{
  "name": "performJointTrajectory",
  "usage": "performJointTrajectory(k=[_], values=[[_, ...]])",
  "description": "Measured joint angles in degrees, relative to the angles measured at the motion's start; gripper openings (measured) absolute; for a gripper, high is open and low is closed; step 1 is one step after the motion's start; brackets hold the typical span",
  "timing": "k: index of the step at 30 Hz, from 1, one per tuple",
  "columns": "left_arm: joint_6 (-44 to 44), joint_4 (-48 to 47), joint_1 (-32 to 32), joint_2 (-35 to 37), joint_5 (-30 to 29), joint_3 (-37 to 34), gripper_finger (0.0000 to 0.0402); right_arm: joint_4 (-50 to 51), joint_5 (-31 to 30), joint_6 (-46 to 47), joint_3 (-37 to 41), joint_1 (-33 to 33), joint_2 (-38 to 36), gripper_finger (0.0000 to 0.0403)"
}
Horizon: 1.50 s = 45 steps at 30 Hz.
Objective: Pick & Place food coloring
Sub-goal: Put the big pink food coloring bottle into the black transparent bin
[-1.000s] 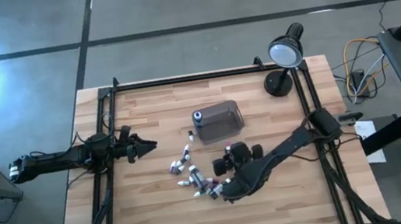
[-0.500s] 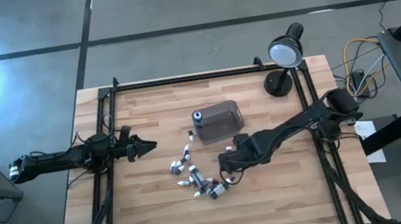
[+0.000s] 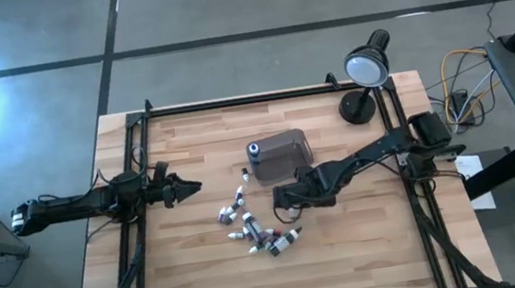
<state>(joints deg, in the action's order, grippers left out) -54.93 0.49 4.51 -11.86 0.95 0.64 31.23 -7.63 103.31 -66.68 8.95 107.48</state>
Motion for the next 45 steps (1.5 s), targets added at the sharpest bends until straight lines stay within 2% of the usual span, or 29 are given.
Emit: performJointTrajectory(k=[4, 7, 14, 18, 20, 22, 26, 27, 28, 33, 45], values=[[0.9, 0.0, 0.0, -0.1, 0.0, 0.0, 0.0151, 0.8, 0.5, -0.2, -1.5, -1.1, 2.9, 0.0312], [0.9, 0.0, 0.0, -0.3, 0.0, 0.0, 0.0151, 2.9, 1.1, -0.8, -2.9, -1.0, 4.3, 0.0293], [1.1, -0.1, 0.0, -0.3, 0.0, 0.0, 0.0151, 9.5, 1.4, -3.3, -5.0, 1.1, 4.3, 0.0181], [1.2, -0.1, 0.0, -0.3, 0.0, 0.0, 0.0151, 10.5, 0.9, -2.0, -5.0, 3.3, 3.6, 0.0130], [1.2, -0.1, 0.0, -0.3, 0.0, 0.0, 0.0151, 10.6, -3.1, -0.3, -5.0, 5.0, 2.5, 0.0117], [1.2, -0.1, 0.0, -0.3, 0.0, 0.0, 0.0151, 10.7, -10.9, 1.8, -5.1, 7.2, 0.8, 0.0112], [1.2, -0.1, 0.0, -0.3, 0.0, 0.0, 0.0151, 10.9, -36.9, 2.9, -6.0, 13.9, -1.1, 0.0121], [1.2, -0.1, 0.0, -0.3, 0.0, 0.0, 0.0151, 11.2, -42.6, 2.6, -6.3, 15.4, -1.2, 0.0125], [1.2, -0.1, 0.0, -0.3, 0.0, 0.0, 0.0151, 12.1, -45.7, 2.4, -6.4, 16.4, -1.1, 0.0128], [3.3, 0.0, 0.0, -0.3, 0.0, 0.0, 0.0151, 12.7, -43.7, -0.5, -5.9, 16.3, 2.9, 0.0133], [9.7, -0.1, 0.0, -0.9, 0.0, 0.0, 0.0151, 15.2, -56.6, -2.9, -4.7, 13.3, 10.6, 0.0147]])
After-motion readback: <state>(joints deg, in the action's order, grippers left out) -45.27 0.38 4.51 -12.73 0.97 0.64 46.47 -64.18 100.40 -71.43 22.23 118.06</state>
